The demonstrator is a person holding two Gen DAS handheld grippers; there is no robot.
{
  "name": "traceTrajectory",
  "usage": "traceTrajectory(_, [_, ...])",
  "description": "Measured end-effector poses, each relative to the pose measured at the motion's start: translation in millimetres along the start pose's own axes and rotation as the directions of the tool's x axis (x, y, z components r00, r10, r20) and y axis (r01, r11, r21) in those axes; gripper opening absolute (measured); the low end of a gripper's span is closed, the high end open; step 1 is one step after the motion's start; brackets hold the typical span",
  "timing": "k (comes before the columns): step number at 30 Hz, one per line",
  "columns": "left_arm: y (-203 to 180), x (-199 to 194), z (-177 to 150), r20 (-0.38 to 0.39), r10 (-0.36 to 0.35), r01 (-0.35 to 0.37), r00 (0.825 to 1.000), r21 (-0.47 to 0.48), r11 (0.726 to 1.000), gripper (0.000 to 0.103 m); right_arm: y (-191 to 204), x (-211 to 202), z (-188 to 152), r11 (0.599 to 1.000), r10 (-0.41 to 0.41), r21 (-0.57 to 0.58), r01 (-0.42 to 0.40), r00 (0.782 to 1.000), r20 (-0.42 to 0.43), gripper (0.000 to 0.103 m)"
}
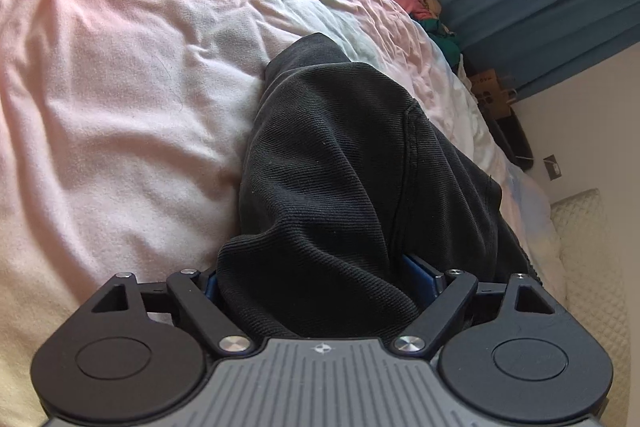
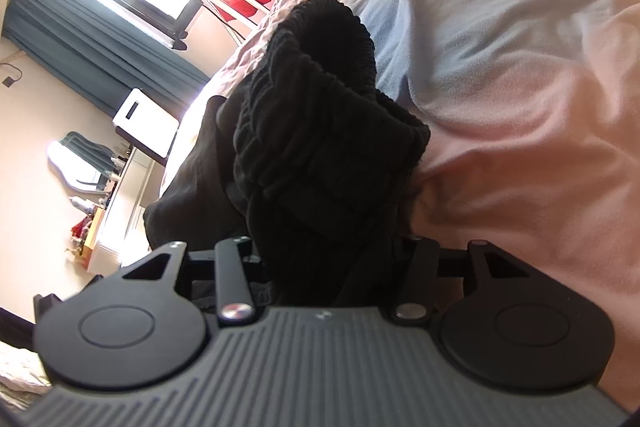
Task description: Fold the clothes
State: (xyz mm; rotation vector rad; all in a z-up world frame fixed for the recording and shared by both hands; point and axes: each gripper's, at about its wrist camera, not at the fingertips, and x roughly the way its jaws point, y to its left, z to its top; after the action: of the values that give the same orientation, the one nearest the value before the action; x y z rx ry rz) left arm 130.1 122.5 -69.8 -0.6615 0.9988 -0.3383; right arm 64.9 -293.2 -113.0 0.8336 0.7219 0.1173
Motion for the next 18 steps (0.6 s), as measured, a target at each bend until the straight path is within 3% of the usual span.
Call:
traceTrajectory(9, [-15.7, -9.3, -21.0, 0.130, 0.050, -0.062, 0.990, 0.097, 0.993, 0.063, 15.4, -9.3, -1.6, 0.998, -0.024, -0.062, 0.025, 0.999, 0.023, 0.046])
traceTrajectory(13, [-22.2, -16.9, -26.7, 0.169, 0.021, -0.043, 0.985, 0.123, 0.992, 0.055, 20.4, -21.5, 2.3, 0.998, -0.011, -0.064, 0.014, 0.999, 0.045, 0.042])
traceTrajectory(18, [-34.5, -36.5, -32.8, 0.152, -0.032, 0.005, 0.988, 0.175, 0.985, 0.049, 30.2, -49.9, 10.6, 0.998, 0.031, -0.062, -0.027, 0.997, 0.064, 0.036])
